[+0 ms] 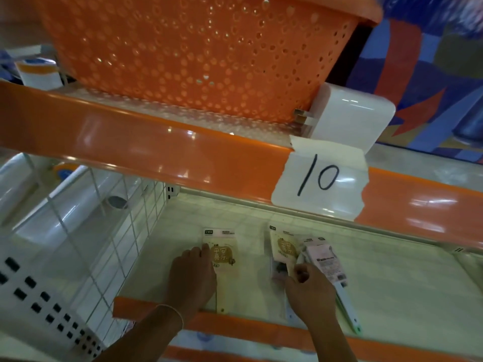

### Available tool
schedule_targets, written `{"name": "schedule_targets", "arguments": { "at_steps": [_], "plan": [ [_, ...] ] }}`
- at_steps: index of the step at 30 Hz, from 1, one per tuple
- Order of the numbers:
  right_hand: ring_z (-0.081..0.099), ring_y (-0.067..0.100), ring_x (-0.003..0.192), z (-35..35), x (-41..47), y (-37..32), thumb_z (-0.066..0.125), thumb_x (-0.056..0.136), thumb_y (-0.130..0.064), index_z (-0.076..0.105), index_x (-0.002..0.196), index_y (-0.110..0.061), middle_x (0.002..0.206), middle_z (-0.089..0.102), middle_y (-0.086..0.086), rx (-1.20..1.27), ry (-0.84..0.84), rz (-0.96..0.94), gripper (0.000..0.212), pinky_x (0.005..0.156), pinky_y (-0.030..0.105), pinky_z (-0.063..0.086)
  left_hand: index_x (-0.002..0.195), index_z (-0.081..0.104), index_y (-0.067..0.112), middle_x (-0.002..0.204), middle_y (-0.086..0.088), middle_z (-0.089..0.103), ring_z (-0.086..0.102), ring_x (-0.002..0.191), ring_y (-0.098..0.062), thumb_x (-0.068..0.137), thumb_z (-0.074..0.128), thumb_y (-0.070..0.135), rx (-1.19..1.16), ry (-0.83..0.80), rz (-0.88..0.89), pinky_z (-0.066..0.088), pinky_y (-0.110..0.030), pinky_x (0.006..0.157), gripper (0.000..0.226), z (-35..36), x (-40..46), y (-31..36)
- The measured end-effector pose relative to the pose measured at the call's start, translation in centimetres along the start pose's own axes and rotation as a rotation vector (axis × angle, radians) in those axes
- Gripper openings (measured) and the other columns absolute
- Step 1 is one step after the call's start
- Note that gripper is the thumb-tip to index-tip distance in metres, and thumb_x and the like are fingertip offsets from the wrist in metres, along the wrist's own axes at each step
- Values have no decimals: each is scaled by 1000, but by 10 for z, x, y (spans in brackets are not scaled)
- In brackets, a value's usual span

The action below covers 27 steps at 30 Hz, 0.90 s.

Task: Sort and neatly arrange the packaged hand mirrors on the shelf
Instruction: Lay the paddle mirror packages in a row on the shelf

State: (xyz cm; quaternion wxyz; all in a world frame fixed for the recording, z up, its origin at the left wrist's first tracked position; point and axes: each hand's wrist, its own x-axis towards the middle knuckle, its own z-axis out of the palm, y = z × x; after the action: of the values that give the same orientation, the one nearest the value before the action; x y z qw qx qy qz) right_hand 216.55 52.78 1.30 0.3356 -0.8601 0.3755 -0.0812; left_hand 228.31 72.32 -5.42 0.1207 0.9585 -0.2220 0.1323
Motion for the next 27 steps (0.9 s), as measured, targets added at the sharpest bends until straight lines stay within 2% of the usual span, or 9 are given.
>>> {"name": "schedule_targets", "arguments": {
  "at_steps": [3,6,9,11,15,18,22,25,27],
  "plan": [
    [56,13,72,-2,-2,-5,67,81,-31,62,81,-25,79,65,-4,35,-1,-18,8,62,25,41,95,71,1,66,-10,63,58,52,-27,57,82,16,-12,1,-8,46,-32,44,42,3,0,-1],
    [60,17,83,10,-3,-7,63,83,-20,67,94,-16,88,67,0,53,29,-62,13,73,26,46,96,73,3,66,-7,63,58,52,-25,62,81,18,-48,22,-13,47,-30,45,39,4,1,-2],
    [57,16,86,19,-5,-12,61,83,-10,65,96,-17,89,61,-2,153,27,-100,15,76,25,42,95,74,6,65,-4,62,58,52,-23,71,65,21,-63,41,-29,46,-31,44,30,3,1,-3],
    [56,13,84,24,-5,-14,59,86,-10,62,95,-19,90,61,-3,217,5,-74,13,73,24,40,96,74,9,64,-3,61,57,51,-23,74,51,26,-75,26,-21,46,-32,42,36,0,0,-3],
    [60,18,74,38,-5,-11,58,89,-14,65,97,-19,84,66,-3,360,-2,27,12,65,29,46,99,74,11,64,-3,59,55,51,-22,68,59,24,-97,-6,13,45,-30,42,37,-1,-1,-5],
    [60,21,73,48,-11,-14,60,89,-20,65,98,-21,86,67,1,459,27,58,10,64,29,46,101,74,14,63,-1,57,54,50,-21,75,52,26,-73,-3,30,44,-33,42,36,-1,-1,-6],
    [62,14,71,63,-23,-27,61,88,-23,66,99,-24,84,68,-4,420,-16,-5,12,62,25,48,102,73,19,65,2,56,54,54,-21,85,41,33,-104,-64,32,42,-33,51,38,0,3,-9],
    [60,1,75,69,-31,-37,62,88,-25,64,96,-30,85,65,-15,278,-82,-121,10,62,7,43,122,63,14,83,-3,65,62,76,-23,91,40,34,-301,-99,-56,49,-37,70,44,0,5,-13],
    [57,-5,75,74,-34,-39,62,89,-24,65,102,-29,86,63,-16,198,-136,-189,15,59,2,40,122,62,9,92,-7,64,61,88,-26,93,35,36,-417,-69,-149,49,-38,79,48,-3,6,-15]
  ]
}}
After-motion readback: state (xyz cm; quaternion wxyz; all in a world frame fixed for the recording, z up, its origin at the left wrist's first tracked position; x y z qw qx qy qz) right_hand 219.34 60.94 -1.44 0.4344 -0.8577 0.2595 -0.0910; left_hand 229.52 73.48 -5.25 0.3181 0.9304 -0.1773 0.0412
